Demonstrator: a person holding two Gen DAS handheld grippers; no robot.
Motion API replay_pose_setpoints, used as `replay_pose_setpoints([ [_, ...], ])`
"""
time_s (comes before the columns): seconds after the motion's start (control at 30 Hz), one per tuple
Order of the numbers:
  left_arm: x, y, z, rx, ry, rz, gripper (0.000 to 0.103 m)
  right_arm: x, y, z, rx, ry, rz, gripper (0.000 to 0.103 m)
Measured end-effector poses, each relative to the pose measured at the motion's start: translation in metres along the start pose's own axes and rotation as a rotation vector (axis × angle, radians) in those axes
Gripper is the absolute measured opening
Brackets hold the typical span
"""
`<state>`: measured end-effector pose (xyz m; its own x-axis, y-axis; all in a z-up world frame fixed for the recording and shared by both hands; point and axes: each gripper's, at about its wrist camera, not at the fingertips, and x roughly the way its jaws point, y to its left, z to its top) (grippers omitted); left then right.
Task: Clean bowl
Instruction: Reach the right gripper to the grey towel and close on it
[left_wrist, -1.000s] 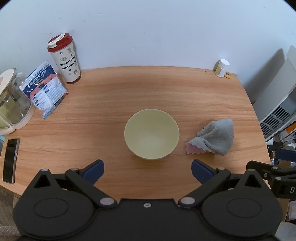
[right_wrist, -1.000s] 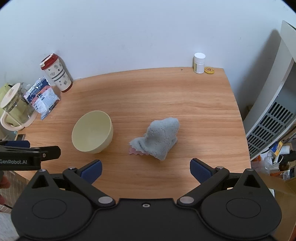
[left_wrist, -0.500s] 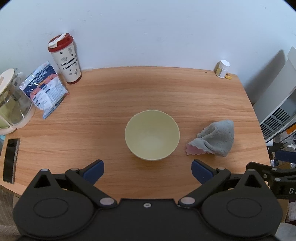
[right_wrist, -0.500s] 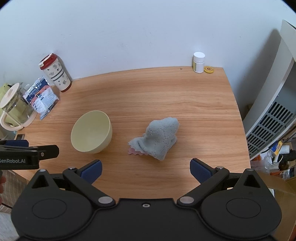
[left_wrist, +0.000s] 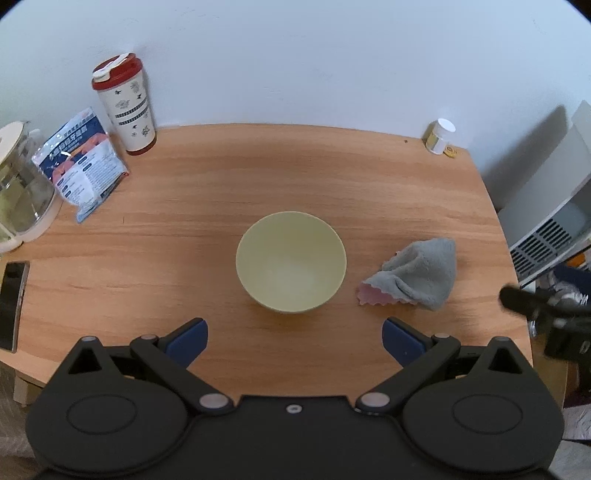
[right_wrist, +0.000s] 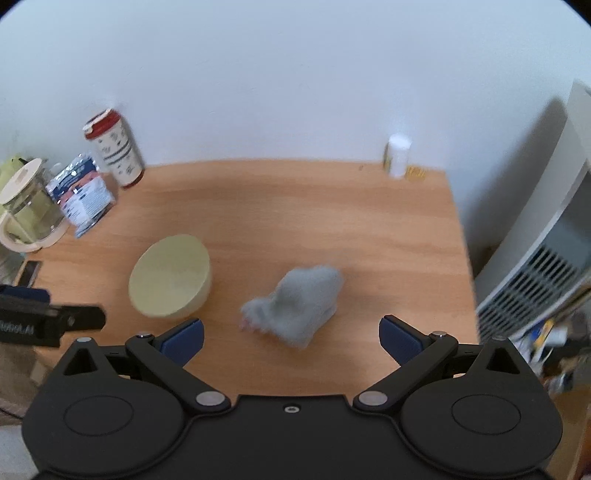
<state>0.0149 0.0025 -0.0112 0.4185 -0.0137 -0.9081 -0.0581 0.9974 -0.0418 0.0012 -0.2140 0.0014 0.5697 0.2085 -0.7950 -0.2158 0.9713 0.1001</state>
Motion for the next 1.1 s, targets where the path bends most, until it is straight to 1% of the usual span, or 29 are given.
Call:
replay_pose_setpoints([
  [0.1,0.006,-0.002,0.0,0.006,0.0,0.018,0.103,-0.004,-0.005,0.002,-0.047,-0.063,0.003,0.103],
  [0.2,0.013,-0.004,0.0,0.013,0.001,0.035,0.103,-0.003,-0.012,0.005,-0.084,-0.079,0.021,0.103],
  [0.3,0.019,-0.006,0.0,0.019,0.001,0.053,0.103,-0.001,-0.016,0.001,-0.14,-0.13,-0.033,0.103],
  [0.33,0.021,-0.007,0.001,0.021,0.001,0.059,0.103,0.001,-0.016,0.0,-0.163,-0.137,-0.034,0.103],
  [0.37,0.023,-0.007,0.001,0.024,0.001,0.064,0.103,0.003,-0.017,-0.001,-0.186,-0.138,-0.024,0.103],
  [0.47,0.028,-0.008,-0.002,0.014,-0.012,0.069,0.103,0.017,-0.02,-0.002,-0.243,-0.099,-0.001,0.102],
  [0.5,0.03,-0.008,-0.004,0.004,-0.027,0.086,0.103,0.021,-0.02,-0.003,-0.25,-0.089,0.004,0.102],
  [0.57,0.033,-0.004,-0.002,0.015,-0.053,0.106,0.102,0.033,-0.02,-0.005,-0.278,-0.066,0.022,0.101],
  [0.6,0.034,-0.002,-0.002,0.02,-0.069,0.113,0.102,0.039,-0.019,-0.007,-0.295,-0.056,0.037,0.099],
  [0.63,0.036,0.001,0.0,0.03,-0.08,0.114,0.102,0.043,-0.017,-0.008,-0.307,-0.049,0.05,0.093],
  [0.7,0.044,0.009,0.003,0.042,-0.083,0.122,0.102,0.057,-0.011,-0.012,-0.346,-0.029,0.079,0.087],
  [0.73,0.049,0.015,0.006,0.04,-0.077,0.114,0.102,0.061,-0.008,-0.013,-0.358,-0.026,0.081,0.083],
  [0.77,0.054,0.02,0.009,0.036,-0.07,0.105,0.099,0.068,-0.002,-0.015,-0.375,-0.027,0.075,0.083],
  [0.83,0.066,0.031,0.016,0.032,-0.049,0.079,0.091,0.079,0.008,-0.017,-0.413,-0.024,0.069,0.079],
  [0.87,0.071,0.036,0.018,0.029,-0.035,0.064,0.085,0.085,0.011,-0.018,-0.429,-0.015,0.077,0.078],
  [0.93,0.08,0.042,0.022,0.048,-0.021,0.017,0.083,0.094,0.016,-0.019,-0.436,0.005,0.088,0.076],
  [1.0,0.091,0.046,0.025,0.071,-0.002,-0.002,0.083,0.102,0.022,-0.018,-0.426,0.032,0.108,0.071],
  [1.03,0.097,0.048,0.027,0.083,0.007,-0.01,0.083,0.106,0.024,-0.018,-0.425,0.041,0.113,0.07],
  [1.1,0.108,0.052,0.03,0.101,0.026,-0.032,0.073,0.118,0.033,-0.019,-0.455,0.056,0.076,0.07],
])
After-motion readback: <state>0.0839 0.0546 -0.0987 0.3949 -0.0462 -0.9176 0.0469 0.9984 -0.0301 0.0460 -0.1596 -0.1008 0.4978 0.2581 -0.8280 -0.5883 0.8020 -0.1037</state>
